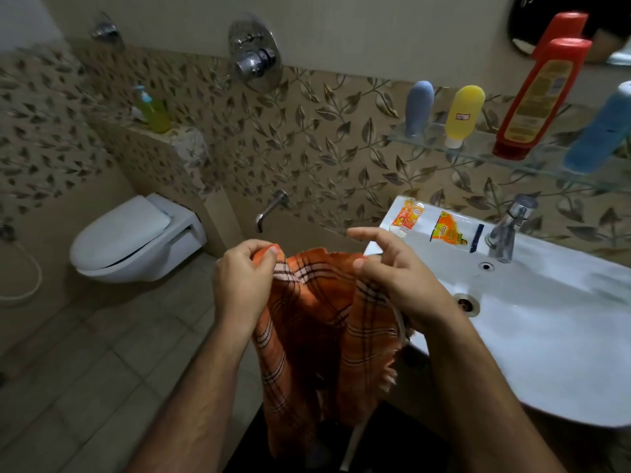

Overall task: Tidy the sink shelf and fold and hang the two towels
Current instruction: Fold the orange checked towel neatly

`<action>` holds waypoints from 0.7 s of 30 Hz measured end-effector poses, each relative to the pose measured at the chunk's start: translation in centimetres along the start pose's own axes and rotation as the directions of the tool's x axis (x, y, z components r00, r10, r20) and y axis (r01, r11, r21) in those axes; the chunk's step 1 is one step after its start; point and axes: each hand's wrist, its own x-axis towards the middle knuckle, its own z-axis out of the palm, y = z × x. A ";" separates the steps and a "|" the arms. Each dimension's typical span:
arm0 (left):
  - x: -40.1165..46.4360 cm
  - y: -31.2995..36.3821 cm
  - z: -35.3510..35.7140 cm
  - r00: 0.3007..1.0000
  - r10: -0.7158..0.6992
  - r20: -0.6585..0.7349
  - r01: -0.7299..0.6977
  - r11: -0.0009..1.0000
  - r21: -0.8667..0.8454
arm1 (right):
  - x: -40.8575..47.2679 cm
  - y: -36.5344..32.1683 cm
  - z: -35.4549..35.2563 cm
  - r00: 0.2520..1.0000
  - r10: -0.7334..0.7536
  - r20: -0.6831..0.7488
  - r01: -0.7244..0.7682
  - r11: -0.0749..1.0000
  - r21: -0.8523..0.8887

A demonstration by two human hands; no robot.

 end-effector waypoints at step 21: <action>1.3 -4.9 -3.8 0.771 0.253 0.585 0.094 0.863 -0.496 | 3.1 2.6 9.5 0.976 0.092 -0.198 -0.119 0.984 -0.131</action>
